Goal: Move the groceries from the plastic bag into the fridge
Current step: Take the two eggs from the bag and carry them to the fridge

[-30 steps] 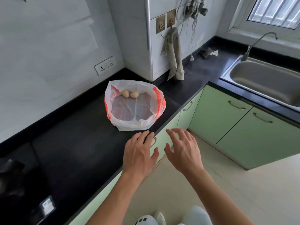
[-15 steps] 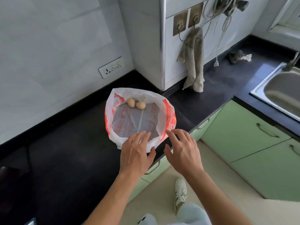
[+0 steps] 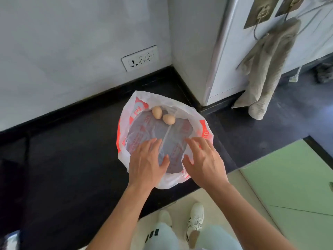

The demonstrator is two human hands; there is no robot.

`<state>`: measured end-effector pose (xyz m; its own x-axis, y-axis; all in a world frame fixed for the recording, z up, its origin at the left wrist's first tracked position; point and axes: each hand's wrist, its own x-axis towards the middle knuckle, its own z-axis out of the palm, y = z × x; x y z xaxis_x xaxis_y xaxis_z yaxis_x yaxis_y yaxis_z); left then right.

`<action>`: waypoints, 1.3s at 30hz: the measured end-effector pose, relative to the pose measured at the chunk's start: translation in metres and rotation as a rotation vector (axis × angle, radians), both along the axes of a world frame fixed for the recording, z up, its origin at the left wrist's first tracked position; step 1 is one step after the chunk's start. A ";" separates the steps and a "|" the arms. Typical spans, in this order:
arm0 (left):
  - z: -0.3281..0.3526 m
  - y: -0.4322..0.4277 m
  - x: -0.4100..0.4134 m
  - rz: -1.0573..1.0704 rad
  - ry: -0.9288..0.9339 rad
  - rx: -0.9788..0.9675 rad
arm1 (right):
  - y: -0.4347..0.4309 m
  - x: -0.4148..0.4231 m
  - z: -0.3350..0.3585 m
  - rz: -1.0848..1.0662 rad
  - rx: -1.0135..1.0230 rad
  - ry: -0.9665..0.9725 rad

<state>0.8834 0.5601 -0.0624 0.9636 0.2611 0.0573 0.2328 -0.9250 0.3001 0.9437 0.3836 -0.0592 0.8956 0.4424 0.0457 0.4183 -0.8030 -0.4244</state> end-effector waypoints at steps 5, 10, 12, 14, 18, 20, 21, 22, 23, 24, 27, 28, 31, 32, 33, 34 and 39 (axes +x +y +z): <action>-0.027 0.032 0.045 -0.005 0.009 0.005 | 0.028 0.030 -0.027 0.028 -0.067 0.067; -0.046 0.057 0.093 0.022 -0.056 -0.056 | 0.059 0.063 -0.046 -0.010 -0.080 0.128; -0.054 0.067 0.111 0.084 -0.101 -0.131 | 0.071 0.078 -0.050 -0.015 -0.075 0.128; -0.063 0.074 0.128 0.156 -0.120 -0.232 | 0.083 0.093 -0.055 -0.018 -0.077 0.136; -0.078 0.083 0.152 0.201 -0.096 -0.245 | 0.103 0.115 -0.064 -0.035 -0.057 0.147; -0.081 0.086 0.160 0.191 -0.076 -0.238 | 0.110 0.122 -0.066 -0.041 -0.078 0.169; -0.082 0.087 0.164 0.185 -0.059 -0.239 | 0.113 0.124 -0.067 -0.042 -0.094 0.188; -0.083 0.088 0.168 0.180 -0.042 -0.241 | 0.115 0.127 -0.068 -0.042 -0.106 0.208; -0.082 0.088 0.171 0.175 -0.028 -0.244 | 0.116 0.129 -0.069 -0.042 -0.111 0.225; -0.082 0.089 0.174 0.170 -0.019 -0.248 | 0.118 0.130 -0.071 -0.043 -0.111 0.237; -0.082 0.091 0.177 0.144 -0.018 -0.258 | 0.121 0.131 -0.076 -0.064 -0.093 0.267; -0.083 0.092 0.177 0.133 -0.019 -0.258 | 0.122 0.131 -0.078 -0.072 -0.090 0.276; -0.085 0.097 0.177 0.108 0.001 -0.280 | 0.124 0.130 -0.078 -0.090 -0.118 0.295; -0.084 0.099 0.178 0.101 0.013 -0.298 | 0.123 0.130 -0.078 -0.105 -0.116 0.302; -0.083 0.100 0.177 0.098 0.029 -0.320 | 0.122 0.130 -0.077 -0.129 -0.097 0.325; -0.081 0.101 0.176 0.095 0.043 -0.342 | 0.121 0.129 -0.075 -0.160 -0.057 0.369; -0.069 0.097 0.150 0.167 0.014 -0.566 | 0.110 0.117 -0.061 -0.280 0.289 0.456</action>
